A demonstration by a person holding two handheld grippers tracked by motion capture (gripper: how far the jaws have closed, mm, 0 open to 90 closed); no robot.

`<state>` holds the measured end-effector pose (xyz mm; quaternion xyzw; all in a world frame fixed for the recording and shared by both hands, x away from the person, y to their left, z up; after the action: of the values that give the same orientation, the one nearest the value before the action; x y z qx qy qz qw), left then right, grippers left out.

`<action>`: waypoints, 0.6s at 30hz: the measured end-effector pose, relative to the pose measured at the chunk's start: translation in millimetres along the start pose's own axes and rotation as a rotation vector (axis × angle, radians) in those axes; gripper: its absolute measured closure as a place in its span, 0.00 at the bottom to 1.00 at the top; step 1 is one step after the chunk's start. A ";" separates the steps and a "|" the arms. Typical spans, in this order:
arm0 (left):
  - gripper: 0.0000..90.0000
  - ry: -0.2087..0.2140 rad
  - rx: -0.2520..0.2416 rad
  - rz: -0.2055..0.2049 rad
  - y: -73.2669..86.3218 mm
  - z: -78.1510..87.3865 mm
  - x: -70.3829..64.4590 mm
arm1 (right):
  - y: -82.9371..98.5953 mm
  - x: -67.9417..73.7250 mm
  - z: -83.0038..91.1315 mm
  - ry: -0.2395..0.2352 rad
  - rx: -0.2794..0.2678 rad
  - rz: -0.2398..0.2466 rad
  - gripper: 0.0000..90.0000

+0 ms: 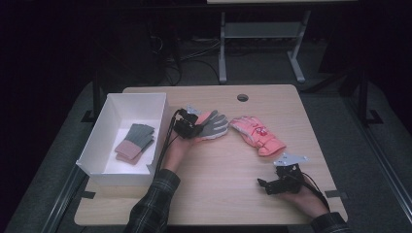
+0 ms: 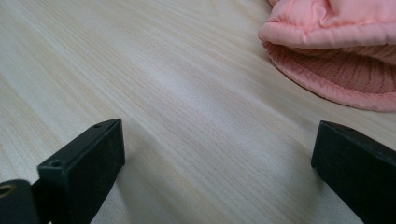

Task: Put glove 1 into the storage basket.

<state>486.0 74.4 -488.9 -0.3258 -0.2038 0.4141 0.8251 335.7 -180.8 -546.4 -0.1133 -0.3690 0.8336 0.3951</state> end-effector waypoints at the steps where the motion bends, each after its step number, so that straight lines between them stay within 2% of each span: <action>1: 1.00 -0.006 0.003 0.005 0.6 -3.2 3.1 | 0.0 -0.1 0.0 0.000 0.000 0.001 0.02; 8: 1.00 -0.025 0.027 0.005 2.9 -17.0 7.9 | -0.3 -0.4 -0.1 -0.003 -0.002 0.007 0.02; 12: 1.00 -0.003 0.046 0.009 2.9 -18.6 3.3 | -0.2 -0.4 0.0 -0.003 -0.001 0.008 0.02; 18: 1.00 0.059 0.063 0.025 1.7 -17.3 -15.9 | -0.2 -0.4 0.0 -0.004 -0.002 0.009 0.02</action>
<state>486.5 55.8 -503.4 -0.3142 -0.1621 0.4207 0.8355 336.1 -181.0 -546.3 -0.1136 -0.3700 0.8353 0.3906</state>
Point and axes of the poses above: each handheld gripper's, and its own axes: z roughly backward along the jaws, y roughly out of its underside, x roughly to its left, the point moved 9 cm from there along -z, roughly forward along the jaws, and after that the axes turned 5 degrees about -y, right-handed, at the moved point
